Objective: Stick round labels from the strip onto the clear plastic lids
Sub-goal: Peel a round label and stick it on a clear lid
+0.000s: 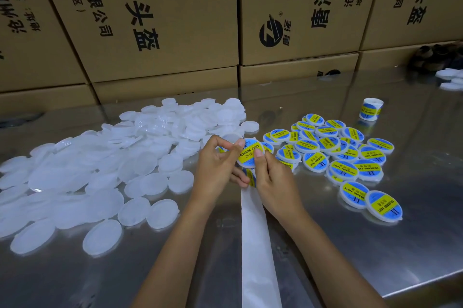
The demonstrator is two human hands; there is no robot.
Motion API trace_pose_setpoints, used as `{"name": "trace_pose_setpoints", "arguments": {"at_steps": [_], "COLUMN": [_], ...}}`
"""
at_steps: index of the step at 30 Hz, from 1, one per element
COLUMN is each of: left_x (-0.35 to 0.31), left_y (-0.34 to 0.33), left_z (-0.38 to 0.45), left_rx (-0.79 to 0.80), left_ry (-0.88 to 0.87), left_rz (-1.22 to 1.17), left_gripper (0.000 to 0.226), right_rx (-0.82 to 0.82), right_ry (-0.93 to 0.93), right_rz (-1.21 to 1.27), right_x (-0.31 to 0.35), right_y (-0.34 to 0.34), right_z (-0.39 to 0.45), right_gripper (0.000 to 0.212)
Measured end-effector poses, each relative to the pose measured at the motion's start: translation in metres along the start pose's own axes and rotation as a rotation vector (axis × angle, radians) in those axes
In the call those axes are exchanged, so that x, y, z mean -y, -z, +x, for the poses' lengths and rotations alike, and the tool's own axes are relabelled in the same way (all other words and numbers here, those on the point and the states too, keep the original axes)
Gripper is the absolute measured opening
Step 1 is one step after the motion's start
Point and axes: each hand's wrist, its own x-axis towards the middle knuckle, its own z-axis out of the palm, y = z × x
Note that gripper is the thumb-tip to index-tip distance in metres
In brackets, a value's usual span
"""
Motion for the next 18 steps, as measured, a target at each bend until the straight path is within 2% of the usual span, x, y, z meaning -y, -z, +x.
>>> {"name": "trace_pose_setpoints", "arguments": {"at_steps": [6,10,18], "left_x": [-0.0026,-0.0016,-0.0020], "left_y": [0.0009,-0.0003,0.0039], "left_z": [0.0000,-0.0007,-0.0002], "left_rx": [0.021,0.070,0.061], "left_ry": [0.025,0.024,0.013], "left_rz": [0.011,0.037,-0.031], "left_gripper": [0.035,0.038,0.018], "right_rx": [0.011,-0.023,0.011], "right_ry": [-0.004,-0.058,-0.163], "right_rz": [-0.048,0.040,0.161], "right_x": [0.0000,-0.0023,-0.0042], "right_y": [0.0006,-0.0014,-0.0019], "right_z": [0.0012,0.0030,0.0077], "right_gripper": [0.041,0.045,0.050]}}
